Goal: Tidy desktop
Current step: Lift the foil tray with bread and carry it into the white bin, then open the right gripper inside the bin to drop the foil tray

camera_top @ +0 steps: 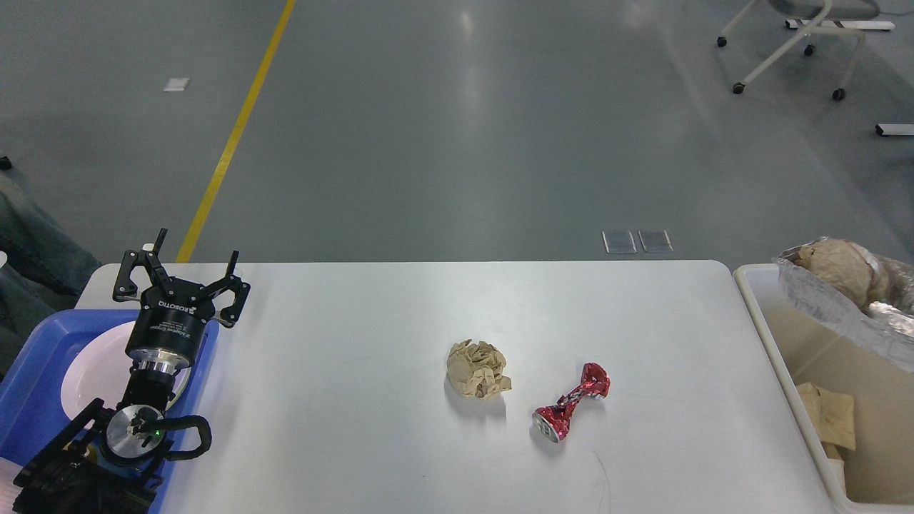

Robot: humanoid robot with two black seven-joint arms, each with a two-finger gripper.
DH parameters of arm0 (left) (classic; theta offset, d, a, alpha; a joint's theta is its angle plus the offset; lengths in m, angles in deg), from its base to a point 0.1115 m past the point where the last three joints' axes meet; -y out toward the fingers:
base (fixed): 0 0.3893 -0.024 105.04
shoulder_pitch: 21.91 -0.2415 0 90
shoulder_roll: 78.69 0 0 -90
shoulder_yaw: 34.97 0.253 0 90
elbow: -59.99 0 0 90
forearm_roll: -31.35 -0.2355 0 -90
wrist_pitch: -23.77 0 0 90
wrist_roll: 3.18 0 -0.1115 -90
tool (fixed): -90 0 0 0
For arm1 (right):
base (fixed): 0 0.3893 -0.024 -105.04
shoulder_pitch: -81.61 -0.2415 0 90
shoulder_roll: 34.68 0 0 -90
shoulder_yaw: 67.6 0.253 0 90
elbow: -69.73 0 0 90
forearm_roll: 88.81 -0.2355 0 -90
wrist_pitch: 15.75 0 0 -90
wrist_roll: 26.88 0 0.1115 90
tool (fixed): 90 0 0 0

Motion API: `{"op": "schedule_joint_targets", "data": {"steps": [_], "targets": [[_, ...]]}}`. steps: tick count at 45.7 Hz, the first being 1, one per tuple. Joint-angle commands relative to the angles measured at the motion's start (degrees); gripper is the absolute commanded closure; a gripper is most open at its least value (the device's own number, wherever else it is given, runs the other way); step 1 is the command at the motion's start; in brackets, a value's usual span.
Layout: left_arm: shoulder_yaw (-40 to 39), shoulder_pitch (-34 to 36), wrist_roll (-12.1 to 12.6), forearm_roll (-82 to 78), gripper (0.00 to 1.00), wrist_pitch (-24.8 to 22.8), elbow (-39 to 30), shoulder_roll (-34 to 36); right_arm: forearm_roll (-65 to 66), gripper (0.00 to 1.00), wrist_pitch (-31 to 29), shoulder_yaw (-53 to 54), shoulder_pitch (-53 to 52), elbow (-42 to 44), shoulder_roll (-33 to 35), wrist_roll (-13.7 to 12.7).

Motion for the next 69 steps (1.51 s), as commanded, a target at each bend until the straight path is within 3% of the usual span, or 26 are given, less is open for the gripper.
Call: {"op": "schedule_joint_targets", "data": {"steps": [1,14,25,35,44,61,63,64,65,66,67,69], "targets": [[0.03,0.00,0.00,-0.01,0.04,0.05,0.00,0.00,0.44,1.00,0.38,5.22,9.80,8.23,5.92,0.44],[0.03,0.00,-0.09,-0.01,0.04,0.05,0.00,0.00,0.53,1.00,0.90,30.78,39.77,25.63,6.20,0.53],[0.03,0.00,0.00,-0.01,0.04,0.06,0.00,0.00,0.44,1.00,7.23,49.16,65.96,47.42,-7.24,0.53],[0.03,0.00,-0.09,-0.01,0.04,0.05,0.00,0.00,0.36,1.00,11.10,53.22,80.48,69.14,-21.31,0.53],[-0.06,0.00,-0.09,-0.01,0.04,0.05,0.00,0.00,0.27,1.00,16.02,53.04,83.12,71.87,-25.27,0.62],[0.03,0.00,-0.09,-0.01,0.04,-0.03,0.00,0.00,0.36,0.99,16.64,52.95,83.91,71.87,-27.29,0.44],[0.03,0.00,-0.09,-0.01,0.04,-0.03,0.00,0.00,0.36,0.71,17.60,52.95,83.83,71.87,-27.29,0.44],[0.03,0.00,0.00,-0.01,0.04,-0.03,0.00,0.00,0.36,0.53,18.47,52.87,83.74,71.87,-27.29,0.44],[0.03,0.00,0.00,-0.01,0.04,0.05,0.00,0.00,0.36,0.24,20.14,52.86,83.65,71.87,-27.21,0.44],[-0.06,0.00,0.00,-0.01,0.04,-0.03,0.00,0.00,0.36,0.07,21.46,52.95,83.56,71.87,-27.20,0.44],[0.03,0.00,0.00,-0.01,0.04,-0.03,0.00,0.00,0.27,0.00,22.60,52.95,83.56,71.87,-27.20,0.44],[-0.06,0.00,0.00,-0.01,0.04,0.05,0.00,0.00,0.35,0.00,23.84,52.95,83.56,71.53,-27.20,0.44]]}}
